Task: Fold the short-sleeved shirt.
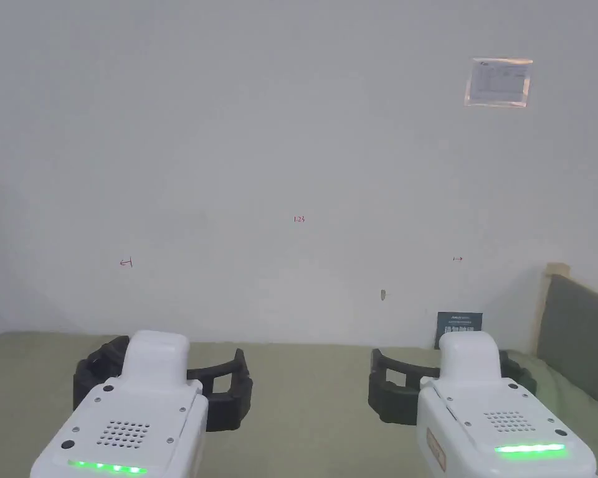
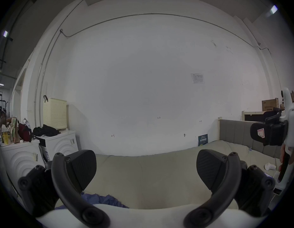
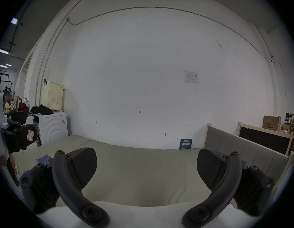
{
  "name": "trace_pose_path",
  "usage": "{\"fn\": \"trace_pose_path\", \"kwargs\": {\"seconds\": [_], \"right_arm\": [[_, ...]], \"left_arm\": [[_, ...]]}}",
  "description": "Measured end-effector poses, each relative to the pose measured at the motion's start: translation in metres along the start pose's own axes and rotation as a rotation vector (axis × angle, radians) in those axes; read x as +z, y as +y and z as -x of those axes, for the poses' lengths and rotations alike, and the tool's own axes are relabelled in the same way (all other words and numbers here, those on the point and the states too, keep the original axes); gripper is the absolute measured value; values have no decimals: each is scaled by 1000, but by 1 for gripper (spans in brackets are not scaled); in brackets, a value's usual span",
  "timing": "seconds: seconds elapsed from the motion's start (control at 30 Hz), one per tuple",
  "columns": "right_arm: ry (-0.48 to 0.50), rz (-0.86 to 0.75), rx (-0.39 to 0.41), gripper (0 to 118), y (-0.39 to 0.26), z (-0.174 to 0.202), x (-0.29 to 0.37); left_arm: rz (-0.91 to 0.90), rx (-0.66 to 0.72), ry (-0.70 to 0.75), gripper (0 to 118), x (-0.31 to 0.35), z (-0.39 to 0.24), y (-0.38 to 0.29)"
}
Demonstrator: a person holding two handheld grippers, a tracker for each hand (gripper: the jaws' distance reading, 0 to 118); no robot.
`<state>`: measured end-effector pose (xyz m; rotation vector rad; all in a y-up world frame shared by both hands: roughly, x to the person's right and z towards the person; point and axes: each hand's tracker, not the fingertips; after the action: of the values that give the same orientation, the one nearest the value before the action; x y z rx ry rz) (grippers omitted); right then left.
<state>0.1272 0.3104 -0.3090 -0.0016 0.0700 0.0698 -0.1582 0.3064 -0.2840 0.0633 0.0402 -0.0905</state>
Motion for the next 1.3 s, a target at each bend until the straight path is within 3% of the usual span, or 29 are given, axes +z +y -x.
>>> {"fn": "trace_pose_path", "kwargs": {"seconds": [0.07,0.1,0.13,0.17,0.2,0.23,0.27,0.37,0.57,0.97,1.13,1.3], "right_arm": [[7,5,-5,118,0,-1,0],[15,11,-13,112,0,-1,1],[23,20,-22,112,-1,-2,2],[35,26,-27,108,-1,-2,2],[31,27,-22,94,-1,-1,2],[16,38,-7,35,-2,-1,1],[-41,61,24,0,-2,-1,-1],[21,57,-18,0,-6,-10,-3],[10,62,-22,0,-6,-15,-3],[29,45,25,0,-1,-5,0],[179,38,54,0,5,55,-14],[413,24,25,0,4,153,-12]], "left_arm": [[0,10,-7,111,0,0,0],[3,14,-11,94,-1,-1,1],[3,20,-18,94,0,-1,1],[3,21,-17,85,0,-2,1],[1,19,-13,62,0,-4,1],[8,7,0,2,-2,-6,0],[-23,-9,18,2,1,-8,-3],[12,0,-29,2,3,-11,-6],[23,11,-39,2,4,-15,-12],[32,32,-12,2,5,-5,-9],[29,21,125,2,31,42,-6],[54,-18,343,2,88,120,-15]]}}
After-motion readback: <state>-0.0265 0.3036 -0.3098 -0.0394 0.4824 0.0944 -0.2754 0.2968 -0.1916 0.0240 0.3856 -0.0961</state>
